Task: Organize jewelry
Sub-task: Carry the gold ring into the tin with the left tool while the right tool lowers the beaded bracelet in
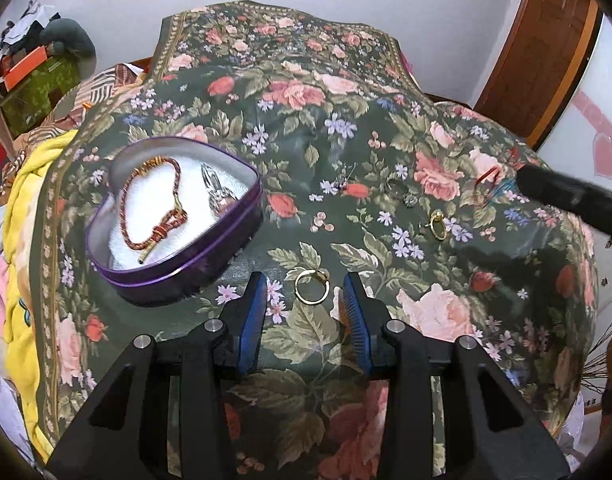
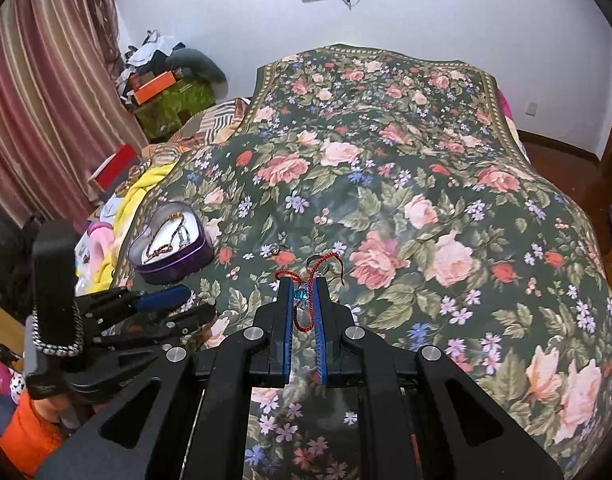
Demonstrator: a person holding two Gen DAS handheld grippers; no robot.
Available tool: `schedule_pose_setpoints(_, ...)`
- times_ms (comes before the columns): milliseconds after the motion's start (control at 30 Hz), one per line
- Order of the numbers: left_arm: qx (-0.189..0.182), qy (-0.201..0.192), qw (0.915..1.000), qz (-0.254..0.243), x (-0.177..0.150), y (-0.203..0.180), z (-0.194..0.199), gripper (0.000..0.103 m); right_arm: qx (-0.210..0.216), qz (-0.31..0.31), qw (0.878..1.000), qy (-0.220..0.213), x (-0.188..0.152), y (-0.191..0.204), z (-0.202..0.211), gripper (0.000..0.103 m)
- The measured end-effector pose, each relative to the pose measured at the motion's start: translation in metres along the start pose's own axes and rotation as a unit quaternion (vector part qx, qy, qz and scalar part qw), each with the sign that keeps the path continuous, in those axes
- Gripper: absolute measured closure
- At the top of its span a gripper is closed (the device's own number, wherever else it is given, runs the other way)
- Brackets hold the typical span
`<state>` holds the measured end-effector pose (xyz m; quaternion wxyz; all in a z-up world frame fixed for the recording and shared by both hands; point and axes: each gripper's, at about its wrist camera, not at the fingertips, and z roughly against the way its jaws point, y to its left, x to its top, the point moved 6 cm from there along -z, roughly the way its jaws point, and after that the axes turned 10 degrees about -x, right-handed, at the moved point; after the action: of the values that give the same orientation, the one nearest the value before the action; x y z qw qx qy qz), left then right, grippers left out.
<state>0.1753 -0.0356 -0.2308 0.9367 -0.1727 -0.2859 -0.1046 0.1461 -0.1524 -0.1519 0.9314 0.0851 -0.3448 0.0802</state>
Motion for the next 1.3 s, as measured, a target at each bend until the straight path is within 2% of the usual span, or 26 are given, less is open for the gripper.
schedule_pose_setpoints(33, 0.003, -0.004, 1.0000, -0.003, 0.000, -0.001, -0.001, 0.068, -0.001, 0.000, 1.000, -0.001, 0.000, 0.000, 0.001, 0.095)
schedule_pose_setpoints(133, 0.003, -0.006, 1.0000, -0.005, 0.001, 0.000, -0.004, 0.086, 0.001, -0.002, 1.000, -0.005, 0.003, -0.002, 0.002, 0.095)
schedule_pose_setpoints(400, -0.006, -0.013, 0.9999, 0.004, 0.004, -0.001, -0.002, 0.086, 0.007, 0.003, 1.000, -0.014, 0.008, 0.002, 0.008, 0.095)
schedule_pose_setpoints(533, -0.006, -0.031, 0.9995, 0.007, 0.008, 0.000, 0.014, 0.086, 0.013, 0.010, 1.000, -0.023, 0.015, 0.010, 0.011, 0.095)
schedule_pose_setpoints(933, 0.033, -0.113, 0.9930, 0.013, 0.035, 0.024, 0.084, 0.086, 0.046, 0.057, 0.996, -0.058, 0.046, 0.062, 0.017, 0.095)
schedule_pose_setpoints(1300, 0.059, -0.151, 0.9861, 0.038, 0.044, 0.062, 0.116, 0.086, 0.086, 0.092, 0.990, -0.061, 0.056, 0.111, 0.008, 0.095)
